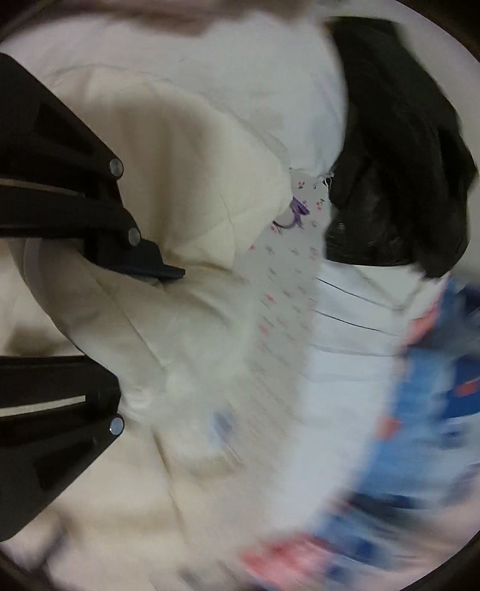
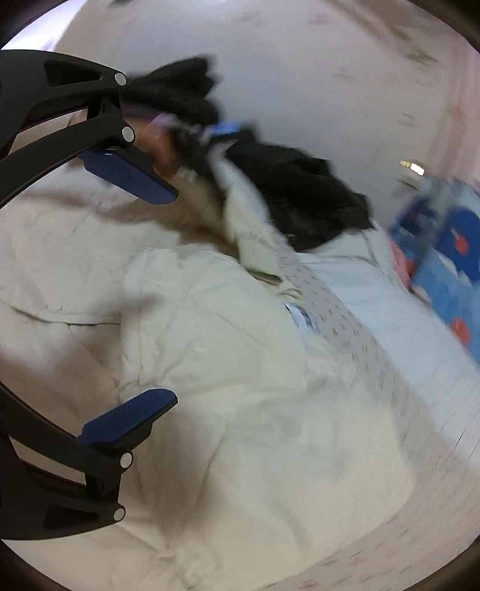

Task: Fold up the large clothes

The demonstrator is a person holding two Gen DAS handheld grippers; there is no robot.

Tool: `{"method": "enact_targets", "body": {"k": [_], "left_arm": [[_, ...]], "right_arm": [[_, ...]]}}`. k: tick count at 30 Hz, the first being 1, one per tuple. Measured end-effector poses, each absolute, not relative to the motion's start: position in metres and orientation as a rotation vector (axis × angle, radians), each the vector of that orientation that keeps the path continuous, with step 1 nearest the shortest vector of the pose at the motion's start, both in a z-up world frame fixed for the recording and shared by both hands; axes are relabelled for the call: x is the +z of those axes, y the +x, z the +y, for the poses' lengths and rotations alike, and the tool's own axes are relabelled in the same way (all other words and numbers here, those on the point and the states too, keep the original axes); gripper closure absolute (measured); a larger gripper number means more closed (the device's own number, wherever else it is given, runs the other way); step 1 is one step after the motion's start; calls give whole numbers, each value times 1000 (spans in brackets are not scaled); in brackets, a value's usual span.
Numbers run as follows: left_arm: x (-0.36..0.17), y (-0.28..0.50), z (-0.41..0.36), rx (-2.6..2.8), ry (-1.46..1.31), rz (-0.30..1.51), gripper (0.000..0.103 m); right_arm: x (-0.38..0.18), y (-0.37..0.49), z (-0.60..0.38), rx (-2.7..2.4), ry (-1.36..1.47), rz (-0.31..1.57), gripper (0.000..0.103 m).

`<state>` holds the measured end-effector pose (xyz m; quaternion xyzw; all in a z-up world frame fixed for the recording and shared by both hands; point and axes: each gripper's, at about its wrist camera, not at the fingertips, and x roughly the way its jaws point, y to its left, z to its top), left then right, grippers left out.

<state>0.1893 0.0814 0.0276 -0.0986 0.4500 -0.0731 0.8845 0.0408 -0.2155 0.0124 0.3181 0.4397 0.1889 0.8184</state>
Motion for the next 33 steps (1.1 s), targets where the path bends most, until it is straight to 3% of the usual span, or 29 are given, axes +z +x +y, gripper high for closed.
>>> {"method": "enact_targets", "body": {"k": [4, 8, 12, 14, 15, 17, 19, 21, 24, 25, 26, 27, 29, 33], "left_arm": [[51, 120, 124, -297, -543, 780, 83], [25, 69, 164, -363, -875, 690, 83], [22, 69, 179, -380, -938, 711, 83], [34, 64, 185, -389, -902, 677, 83], [37, 63, 191, -386, -905, 665, 83], [35, 64, 203, -387, -945, 648, 83], [28, 69, 218, -386, -1009, 646, 83], [24, 70, 223, -379, -1042, 646, 83], [27, 70, 226, -392, -1046, 638, 83], [28, 71, 227, -397, -1046, 635, 83], [28, 71, 228, -401, -1045, 632, 83], [29, 71, 227, -403, -1043, 634, 83], [28, 71, 224, -409, -1038, 644, 83], [27, 74, 213, -423, -1010, 666, 83]], "right_arm": [[37, 28, -133, 400, 179, 830, 6], [8, 18, -54, 385, -291, 821, 6], [-36, 37, -30, 300, -476, 876, 6], [-43, 54, -36, 294, -416, 896, 9], [-42, 64, -42, 298, -343, 914, 15], [-29, 80, -63, 305, -143, 906, 55], [-5, 85, -92, 299, 105, 845, 77], [12, 87, -108, 311, 245, 775, 81], [9, 89, -87, 365, 216, 755, 81], [-1, 93, -72, 377, 149, 804, 76], [-27, 103, -45, 405, 29, 946, 54], [-48, 108, -31, 421, -43, 1045, 43], [-48, 99, -24, 433, -77, 1012, 35], [-12, 79, -66, 734, 470, 878, 11]]}}
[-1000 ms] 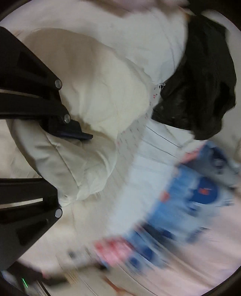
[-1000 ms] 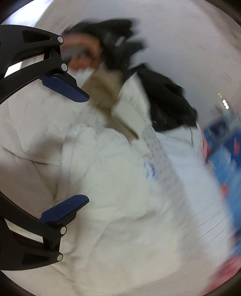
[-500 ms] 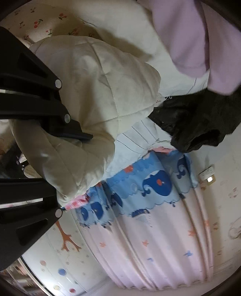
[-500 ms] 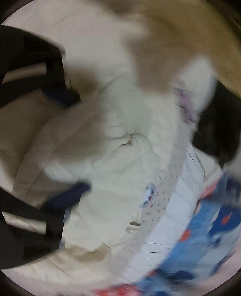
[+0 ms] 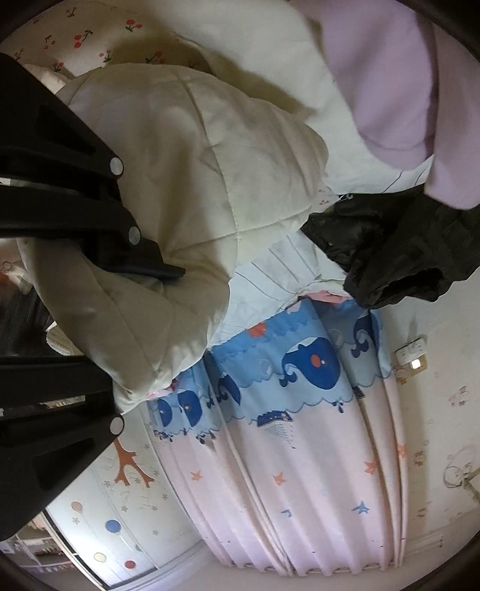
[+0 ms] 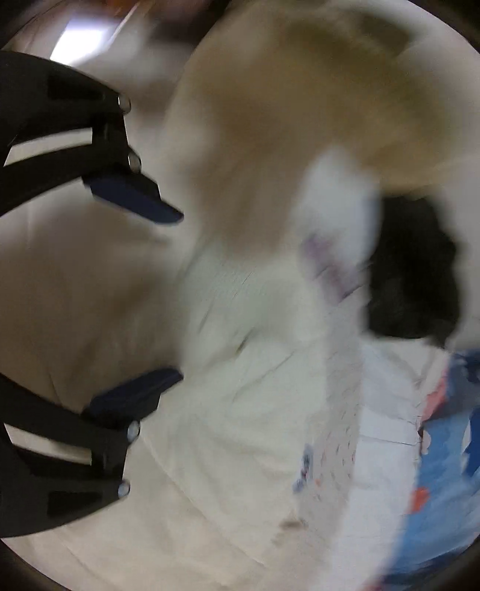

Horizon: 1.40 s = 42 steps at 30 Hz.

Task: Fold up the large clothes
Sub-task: 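Lift the hood with the left tool while the right tool carries the cuff across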

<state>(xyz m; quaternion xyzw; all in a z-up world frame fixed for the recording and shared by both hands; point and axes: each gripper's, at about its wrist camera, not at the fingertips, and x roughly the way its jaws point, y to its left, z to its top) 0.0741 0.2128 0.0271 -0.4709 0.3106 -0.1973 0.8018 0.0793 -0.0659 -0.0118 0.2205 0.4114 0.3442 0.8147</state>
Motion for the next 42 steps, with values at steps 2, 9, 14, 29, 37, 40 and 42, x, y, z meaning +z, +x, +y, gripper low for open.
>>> {"method": "enact_targets", "body": {"k": [2, 9, 14, 29, 37, 40, 42], "left_arm": [[27, 76, 207, -435, -1007, 673, 83], [28, 76, 198, -444, -981, 677, 83], [26, 79, 195, -432, -965, 684, 83], [27, 85, 187, -385, -852, 758, 72], [49, 75, 194, -423, -814, 697, 21], [52, 70, 207, -636, -984, 628, 14], [58, 64, 218, -581, -982, 585, 7]], "right_arm": [[-12, 82, -81, 882, 745, 857, 7], [-37, 111, -103, 1125, 1318, 789, 7], [-16, 109, -109, 1196, 1384, 702, 7], [26, 139, -90, 945, 1053, 856, 93], [143, 150, -120, 806, 682, 739, 94], [172, 153, -140, 732, 588, 715, 94], [179, 151, -159, 692, 561, 711, 94]]}}
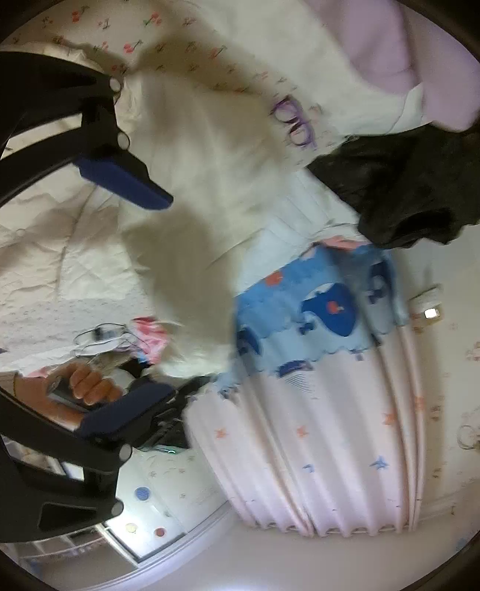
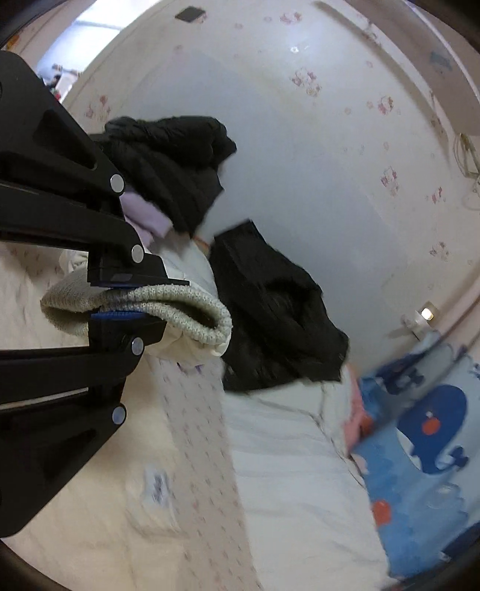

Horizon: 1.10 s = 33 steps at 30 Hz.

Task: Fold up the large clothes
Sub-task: 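Lift the hood with the left tool while the right tool carries the cuff across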

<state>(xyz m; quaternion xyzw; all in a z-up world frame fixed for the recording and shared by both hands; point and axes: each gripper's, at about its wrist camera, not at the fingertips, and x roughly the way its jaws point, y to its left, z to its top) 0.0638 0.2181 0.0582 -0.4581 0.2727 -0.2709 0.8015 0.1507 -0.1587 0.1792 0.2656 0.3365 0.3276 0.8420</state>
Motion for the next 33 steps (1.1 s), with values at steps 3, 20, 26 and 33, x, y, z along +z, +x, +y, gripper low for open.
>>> {"method": "enact_targets", "body": {"k": [3, 20, 26, 33], "left_arm": [[54, 65, 222, -472, -918, 605, 7], [-56, 119, 127, -262, -647, 1049, 7], [-22, 105, 125, -287, -625, 898, 7], [-81, 127, 107, -216, -490, 1061, 7]], "right_arm": [[187, 139, -190, 639, 491, 713, 94], [-11, 101, -359, 329, 363, 1121, 94], [2, 76, -379, 382, 453, 1015, 94], [-48, 81, -398, 300, 528, 1118, 74]]}}
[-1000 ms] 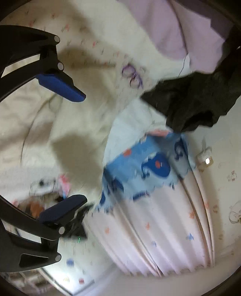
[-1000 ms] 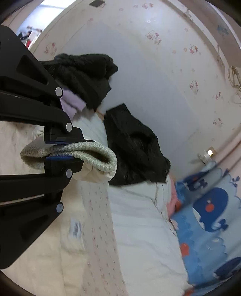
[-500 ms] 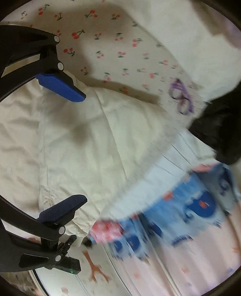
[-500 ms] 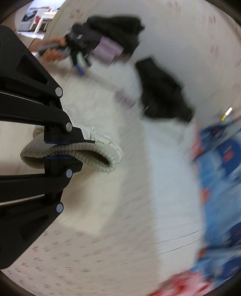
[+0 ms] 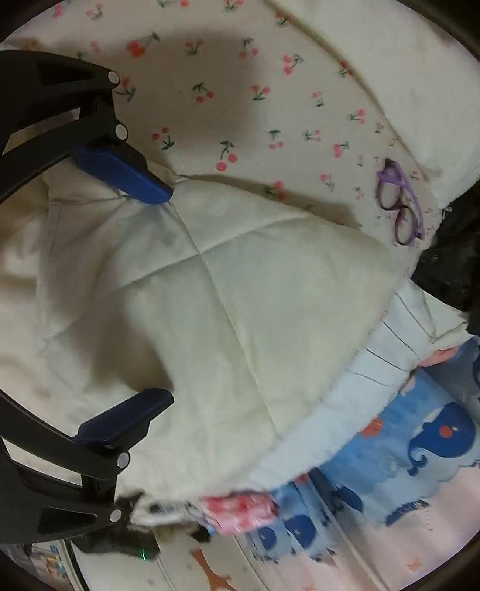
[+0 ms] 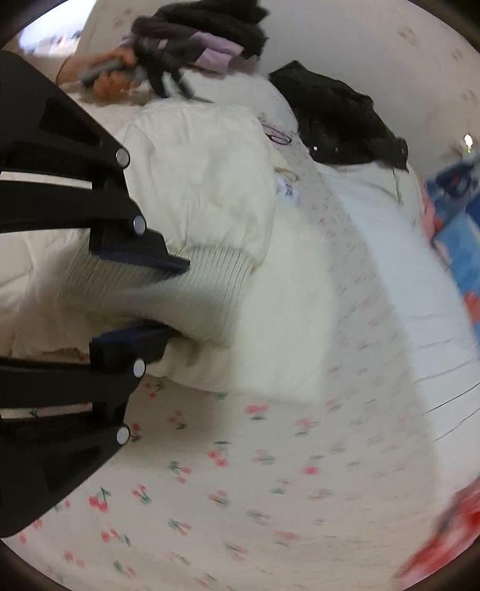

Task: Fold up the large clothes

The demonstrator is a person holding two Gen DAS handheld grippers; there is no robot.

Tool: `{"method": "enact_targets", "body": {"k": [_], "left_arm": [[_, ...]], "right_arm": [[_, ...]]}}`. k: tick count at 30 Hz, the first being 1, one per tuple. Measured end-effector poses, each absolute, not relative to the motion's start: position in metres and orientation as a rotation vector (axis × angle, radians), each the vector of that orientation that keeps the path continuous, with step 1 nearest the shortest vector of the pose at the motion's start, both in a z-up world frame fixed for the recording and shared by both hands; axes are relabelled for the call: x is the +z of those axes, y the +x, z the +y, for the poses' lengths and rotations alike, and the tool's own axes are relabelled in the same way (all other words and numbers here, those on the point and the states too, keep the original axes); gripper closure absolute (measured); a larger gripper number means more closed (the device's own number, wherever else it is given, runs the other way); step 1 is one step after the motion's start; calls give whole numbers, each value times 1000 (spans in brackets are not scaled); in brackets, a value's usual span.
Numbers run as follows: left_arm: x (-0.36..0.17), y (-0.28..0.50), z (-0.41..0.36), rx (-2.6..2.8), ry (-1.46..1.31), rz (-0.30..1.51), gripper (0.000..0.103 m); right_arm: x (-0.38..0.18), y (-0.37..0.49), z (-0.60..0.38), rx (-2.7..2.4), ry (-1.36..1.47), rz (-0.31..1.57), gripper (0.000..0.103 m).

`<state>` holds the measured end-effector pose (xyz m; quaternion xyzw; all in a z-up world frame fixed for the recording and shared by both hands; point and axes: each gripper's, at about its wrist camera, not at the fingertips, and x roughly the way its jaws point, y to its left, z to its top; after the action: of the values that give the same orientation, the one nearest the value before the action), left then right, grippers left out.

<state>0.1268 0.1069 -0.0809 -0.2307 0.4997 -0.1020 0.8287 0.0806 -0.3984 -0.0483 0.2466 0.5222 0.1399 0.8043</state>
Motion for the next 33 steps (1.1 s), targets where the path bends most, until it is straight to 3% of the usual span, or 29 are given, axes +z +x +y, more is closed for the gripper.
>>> {"method": "enact_targets", "body": {"k": [4, 6, 8, 10, 14, 18, 21, 23, 24, 27, 33], "left_arm": [[-63, 121, 109, -214, -490, 1030, 7], [-59, 120, 112, -220, -517, 1009, 7], [-63, 123, 113, -203, -519, 1016, 7], [-72, 126, 110, -185, -508, 1034, 7], [-75, 128, 98, -169, -419, 1036, 7], [-74, 130, 99, -176, -420, 1041, 7], [-60, 123, 115, -219, -527, 1046, 7], [-43, 108, 132, -243, -562, 1011, 7], [-33, 100, 141, -240, -551, 987, 7], [-21, 65, 170, -217, -536, 966, 7], [-56, -41, 232, -247, -572, 1130, 7]], "right_arm": [[-15, 63, -410, 200, 470, 1019, 66], [20, 48, -408, 172, 436, 868, 62], [43, 41, -385, 266, 403, 774, 50], [41, 49, -355, 345, 359, 807, 43], [-42, 86, -315, 312, 226, 1076, 43], [-37, 78, -325, 295, 338, 1045, 43], [1, 37, -328, 321, 295, 1018, 38], [15, -3, -341, 328, 312, 1016, 17], [18, -20, -347, 339, 337, 1031, 15], [10, -85, -368, 344, 412, 1107, 15], [-31, -188, -409, 400, 748, 1160, 14]]}}
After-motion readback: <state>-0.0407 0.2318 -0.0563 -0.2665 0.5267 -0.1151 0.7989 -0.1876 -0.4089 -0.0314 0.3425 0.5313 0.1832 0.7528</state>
